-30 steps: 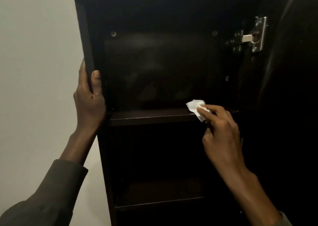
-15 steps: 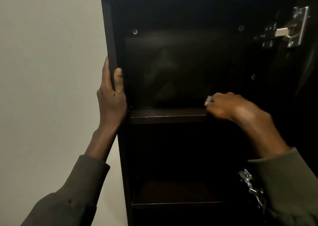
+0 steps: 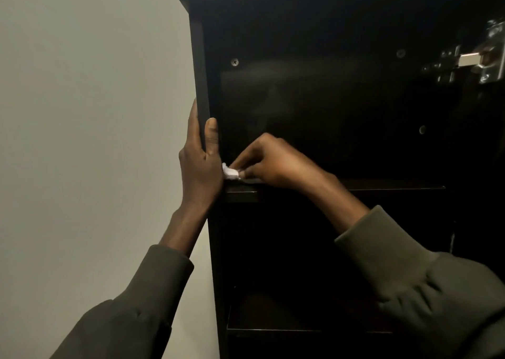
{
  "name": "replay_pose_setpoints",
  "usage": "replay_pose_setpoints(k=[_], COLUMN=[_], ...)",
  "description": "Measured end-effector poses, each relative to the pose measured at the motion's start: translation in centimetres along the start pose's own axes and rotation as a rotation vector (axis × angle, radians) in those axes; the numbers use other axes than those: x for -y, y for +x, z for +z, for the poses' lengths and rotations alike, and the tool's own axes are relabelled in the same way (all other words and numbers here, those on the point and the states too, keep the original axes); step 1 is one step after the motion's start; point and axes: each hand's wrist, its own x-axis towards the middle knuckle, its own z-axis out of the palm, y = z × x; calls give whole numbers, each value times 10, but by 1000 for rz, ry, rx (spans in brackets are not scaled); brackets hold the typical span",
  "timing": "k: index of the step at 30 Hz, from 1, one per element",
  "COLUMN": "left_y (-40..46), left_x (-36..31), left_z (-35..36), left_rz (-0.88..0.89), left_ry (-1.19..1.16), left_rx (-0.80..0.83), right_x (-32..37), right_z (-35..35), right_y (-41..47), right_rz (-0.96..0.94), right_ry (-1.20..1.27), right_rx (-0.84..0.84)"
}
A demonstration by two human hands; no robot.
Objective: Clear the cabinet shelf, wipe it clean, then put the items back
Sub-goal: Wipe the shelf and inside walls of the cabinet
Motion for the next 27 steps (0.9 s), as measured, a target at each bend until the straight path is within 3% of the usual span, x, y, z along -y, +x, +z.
replay_pose_setpoints(k=[3, 5, 8, 12, 18, 20, 23, 25, 27], left_y=[0, 1, 1, 1, 1, 2, 2, 2, 2], left_x=[1, 1, 0, 0, 3, 3, 3, 2, 2], left_z=[0, 0, 0, 0, 0, 0, 1, 1, -1], left_rz=[-12, -15, -4, -5, -15, -16, -40, -48, -50], left_ry=[-23, -19, -10, -8, -19, -39, -56, -61, -65], left_rx=[17, 21, 13, 11, -1, 11, 12, 8, 9], right_x=[-3, 2, 9, 15, 10, -4, -36, -57, -75], right_z=[-7, 0, 18, 25, -21, -59, -115, -126, -127], right_y=[7, 12, 17, 22, 9, 11, 15, 21, 29], right_rz=[-69, -104, -78, -61, -76, -85, 67, 70, -6], right_ry=[-151, -268, -410, -367, -6, -21, -228, -315, -283], right_rx=[-263, -315, -189, -85, 244, -59, -796, -1047, -1119])
